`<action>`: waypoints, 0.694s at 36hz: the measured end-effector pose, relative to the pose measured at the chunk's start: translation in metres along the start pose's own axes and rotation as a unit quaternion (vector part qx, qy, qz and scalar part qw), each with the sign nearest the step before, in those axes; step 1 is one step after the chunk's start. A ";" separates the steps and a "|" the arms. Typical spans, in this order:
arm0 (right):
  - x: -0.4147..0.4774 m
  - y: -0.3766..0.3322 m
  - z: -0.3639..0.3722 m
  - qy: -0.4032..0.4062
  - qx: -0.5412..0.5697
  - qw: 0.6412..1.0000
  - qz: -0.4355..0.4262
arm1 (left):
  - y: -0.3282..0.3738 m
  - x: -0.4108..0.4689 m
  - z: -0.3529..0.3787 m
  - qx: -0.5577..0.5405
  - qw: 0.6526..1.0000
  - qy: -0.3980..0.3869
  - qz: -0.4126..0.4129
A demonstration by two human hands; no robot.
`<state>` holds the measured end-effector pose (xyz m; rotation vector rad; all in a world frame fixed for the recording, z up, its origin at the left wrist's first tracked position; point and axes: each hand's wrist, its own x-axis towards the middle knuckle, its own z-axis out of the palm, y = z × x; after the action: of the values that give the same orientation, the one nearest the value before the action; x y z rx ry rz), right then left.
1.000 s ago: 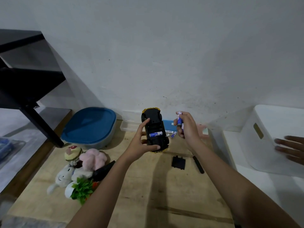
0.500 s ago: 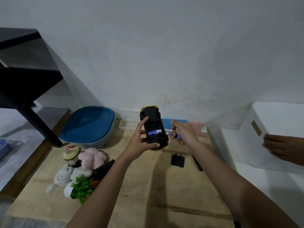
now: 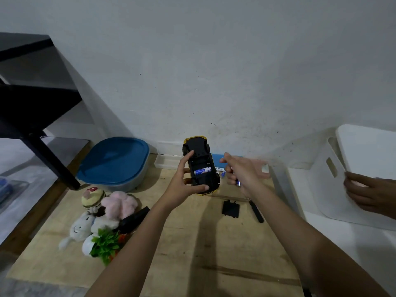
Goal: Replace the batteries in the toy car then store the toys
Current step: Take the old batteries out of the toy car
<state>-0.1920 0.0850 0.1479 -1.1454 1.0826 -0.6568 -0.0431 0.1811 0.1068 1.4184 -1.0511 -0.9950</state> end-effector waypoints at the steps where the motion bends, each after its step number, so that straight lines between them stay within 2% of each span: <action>1: -0.002 0.000 0.002 -0.017 -0.034 0.999 -0.009 | 0.001 0.000 0.000 -0.004 1.000 0.001 0.000; 5: -0.003 0.003 0.012 -0.016 -0.148 0.988 -0.050 | 0.002 0.001 0.003 -0.005 1.000 0.015 0.009; 10: -0.002 0.008 0.020 0.038 -0.185 0.973 -0.130 | 0.001 0.001 0.005 0.004 0.998 0.048 0.033; 14: 0.000 0.010 0.023 0.059 -0.191 0.967 -0.156 | 0.004 0.000 0.008 0.001 0.997 0.058 0.041; 17: -0.002 0.011 0.024 0.055 -0.184 0.970 -0.152 | 0.005 -0.002 0.010 0.002 0.997 0.056 0.045; 25: -0.005 0.007 0.018 0.036 -0.080 0.993 -0.076 | 0.006 -0.005 0.014 -0.008 0.996 0.065 0.056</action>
<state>-0.1780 0.0984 0.1438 -1.3613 1.1327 -0.7444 -0.0580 0.1817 0.1112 1.3767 -1.0118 -0.8177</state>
